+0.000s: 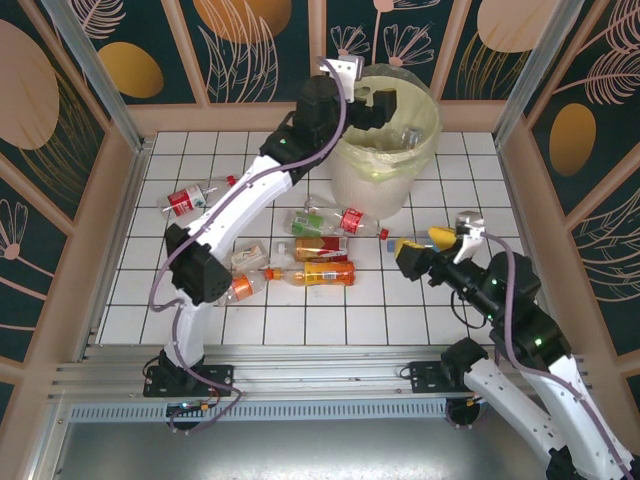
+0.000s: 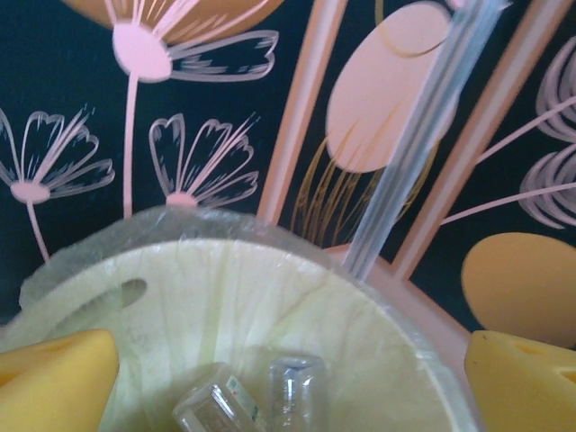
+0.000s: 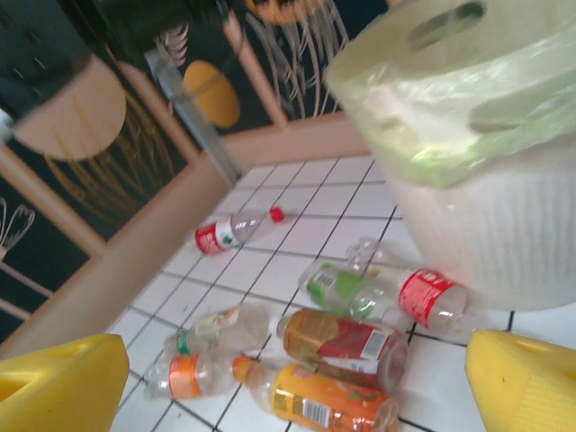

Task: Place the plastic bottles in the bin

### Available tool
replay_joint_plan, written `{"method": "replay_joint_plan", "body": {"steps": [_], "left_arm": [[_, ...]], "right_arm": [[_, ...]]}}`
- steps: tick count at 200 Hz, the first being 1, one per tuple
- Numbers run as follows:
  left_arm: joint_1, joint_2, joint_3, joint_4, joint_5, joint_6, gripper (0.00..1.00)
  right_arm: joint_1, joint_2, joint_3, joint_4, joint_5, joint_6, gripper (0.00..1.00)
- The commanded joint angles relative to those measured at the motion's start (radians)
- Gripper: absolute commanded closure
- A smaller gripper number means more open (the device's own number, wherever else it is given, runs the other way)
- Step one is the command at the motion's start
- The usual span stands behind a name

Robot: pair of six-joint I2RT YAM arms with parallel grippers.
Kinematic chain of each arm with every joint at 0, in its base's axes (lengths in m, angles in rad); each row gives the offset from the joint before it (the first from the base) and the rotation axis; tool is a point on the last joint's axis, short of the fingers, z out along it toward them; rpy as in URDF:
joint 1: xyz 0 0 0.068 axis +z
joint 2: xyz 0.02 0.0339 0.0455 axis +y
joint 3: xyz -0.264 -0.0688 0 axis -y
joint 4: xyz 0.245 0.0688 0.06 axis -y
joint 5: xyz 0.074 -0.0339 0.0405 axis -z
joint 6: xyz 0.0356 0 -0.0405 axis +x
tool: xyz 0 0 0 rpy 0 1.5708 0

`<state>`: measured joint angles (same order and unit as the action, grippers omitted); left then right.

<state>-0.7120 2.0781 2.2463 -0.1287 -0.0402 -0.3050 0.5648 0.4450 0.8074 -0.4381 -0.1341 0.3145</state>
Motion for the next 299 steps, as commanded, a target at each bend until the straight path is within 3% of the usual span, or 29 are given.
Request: {"method": "replay_joint_plan", "body": {"steps": [1,31,88,139,157,207,299], "left_arm": [[0.007,-0.131,-0.099,0.060,0.124,0.057,0.02],[0.008,-0.307,-0.295,0.064,0.199,0.083,0.02],[0.008,-0.812,-0.904,0.120,0.191,0.136,0.02],[0.008,-1.168,-1.211,-0.079,0.250,0.170,0.02],[0.007,-1.244,-1.243,-0.171,0.201,0.154,0.02],[0.008,-1.259,-1.268,-0.463,0.055,0.044,0.01],[0.008,-0.933,-1.280,-0.775,-0.095,-0.133,0.05]], "right_arm": [[0.007,0.066,0.004,-0.011,-0.138,-0.075,0.03],[0.007,0.157,0.006,0.011,-0.164,-0.094,0.06],[0.021,0.368,0.046,0.053,-0.189,-0.142,0.19],[0.126,0.568,0.117,0.067,-0.180,-0.255,0.21],[0.140,0.626,0.134,0.079,-0.206,-0.270,0.22],[0.150,0.628,0.141,0.088,-0.289,-0.272,0.21],[0.151,0.454,0.056,0.152,-0.481,-0.165,0.11]]}}
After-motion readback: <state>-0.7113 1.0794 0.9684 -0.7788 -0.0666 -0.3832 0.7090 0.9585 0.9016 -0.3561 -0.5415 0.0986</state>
